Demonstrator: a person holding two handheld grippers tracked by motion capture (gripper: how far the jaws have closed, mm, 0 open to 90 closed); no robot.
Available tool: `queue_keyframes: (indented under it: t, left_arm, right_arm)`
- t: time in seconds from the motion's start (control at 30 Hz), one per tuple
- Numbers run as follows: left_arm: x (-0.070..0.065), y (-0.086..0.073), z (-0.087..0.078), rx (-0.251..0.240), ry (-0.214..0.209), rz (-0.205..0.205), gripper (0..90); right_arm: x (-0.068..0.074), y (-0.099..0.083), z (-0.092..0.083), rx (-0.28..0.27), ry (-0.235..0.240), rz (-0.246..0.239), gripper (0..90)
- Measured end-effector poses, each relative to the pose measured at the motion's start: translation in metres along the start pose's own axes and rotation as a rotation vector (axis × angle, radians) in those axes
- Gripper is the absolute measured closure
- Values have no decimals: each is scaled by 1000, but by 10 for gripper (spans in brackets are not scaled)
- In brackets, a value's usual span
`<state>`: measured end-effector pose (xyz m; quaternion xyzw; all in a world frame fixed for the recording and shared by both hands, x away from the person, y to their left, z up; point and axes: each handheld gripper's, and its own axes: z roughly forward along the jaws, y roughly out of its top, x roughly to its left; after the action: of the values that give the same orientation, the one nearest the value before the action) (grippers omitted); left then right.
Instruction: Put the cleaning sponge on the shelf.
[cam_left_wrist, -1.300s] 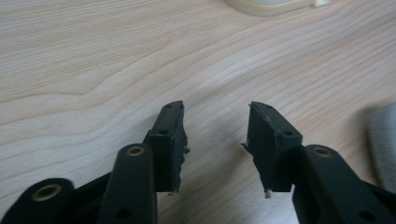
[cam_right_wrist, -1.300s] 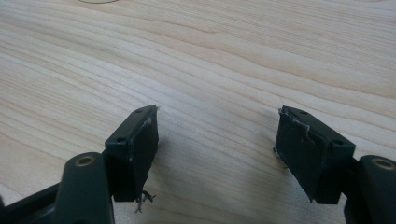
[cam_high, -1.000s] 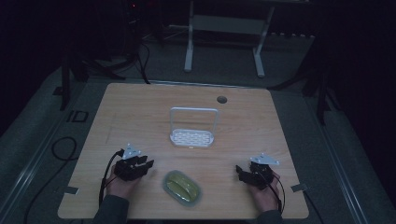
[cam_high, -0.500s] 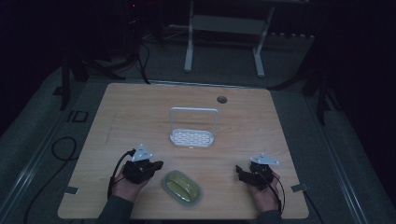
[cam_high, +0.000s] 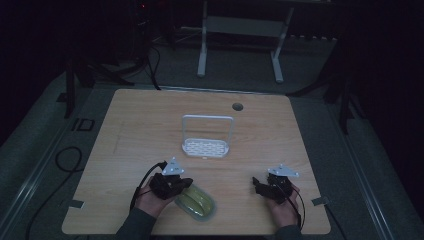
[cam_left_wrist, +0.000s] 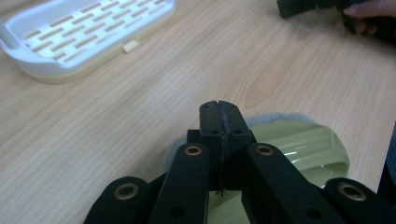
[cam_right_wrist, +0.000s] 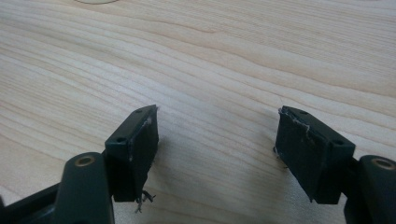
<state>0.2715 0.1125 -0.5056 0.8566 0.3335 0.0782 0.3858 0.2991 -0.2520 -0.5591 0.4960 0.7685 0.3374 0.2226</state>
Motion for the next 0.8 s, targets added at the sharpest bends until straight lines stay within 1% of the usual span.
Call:
queue_keyframes:
  t: [0.17,0.3,0.37,0.5,0.57,0.63,0.7,0.77,0.8]
  left_arm:
    - [-1,-1,0,12,-5,5,898]
    - [-4,-6,-7,26,13,11,898]
    - [-4,-10,-10,33,16,4,898]
    - [-8,-18,-16,52,23,4,897]
    - [-9,-20,-18,59,22,8,897]
    - [-12,-22,-20,67,22,20,897]
    - [-14,-20,-23,49,5,21,896]
    - [-18,-15,-26,30,-6,38,896]
    - [-20,-11,-27,22,-18,46,896]
  right_arm:
    - [0,0,0,0,0,-1,294]
    - [0,0,0,0,-1,0,294]
    - [0,0,0,1,-1,1,294]
    - [0,0,0,0,-2,0,294]
    - [0,0,0,0,-2,1,294]
    - [0,0,0,0,-3,1,294]
    - [0,0,0,0,-2,1,294]
    - [0,0,0,0,-2,1,294]
    - [0,0,0,0,-3,1,294]
